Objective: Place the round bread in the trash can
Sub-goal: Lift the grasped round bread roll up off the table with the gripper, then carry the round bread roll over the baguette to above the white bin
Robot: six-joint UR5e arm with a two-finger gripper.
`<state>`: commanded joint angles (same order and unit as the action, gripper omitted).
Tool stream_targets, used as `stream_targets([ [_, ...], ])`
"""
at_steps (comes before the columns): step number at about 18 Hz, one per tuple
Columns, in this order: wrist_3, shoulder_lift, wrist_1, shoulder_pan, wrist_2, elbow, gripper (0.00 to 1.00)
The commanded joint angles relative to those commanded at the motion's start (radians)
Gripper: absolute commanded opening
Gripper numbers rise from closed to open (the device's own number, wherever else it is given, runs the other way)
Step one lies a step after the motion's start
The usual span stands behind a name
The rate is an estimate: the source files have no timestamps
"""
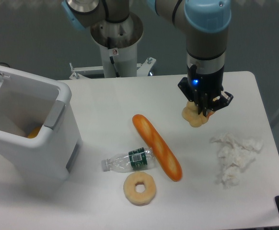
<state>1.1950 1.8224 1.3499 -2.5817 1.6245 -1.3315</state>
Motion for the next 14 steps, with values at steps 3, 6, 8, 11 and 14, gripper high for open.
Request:
stream_targets([
  [3, -0.005, -0.002, -0.005, 0.003, -0.005, 0.011, 0.00],
  [6, -0.050, -0.021, -0.011, 0.040, -0.034, 0.009, 0.00],
  [8, -0.077, -0.052, -0.028, 0.055, -0.116, 0.006, 0.00],
  [11, -0.155, -0.107, -0.031, 0.093, -0.164, -0.006, 0.00],
  [14, -0.236, -0.138, -0.058, 0.155, -0.184, -0.009, 0.00],
])
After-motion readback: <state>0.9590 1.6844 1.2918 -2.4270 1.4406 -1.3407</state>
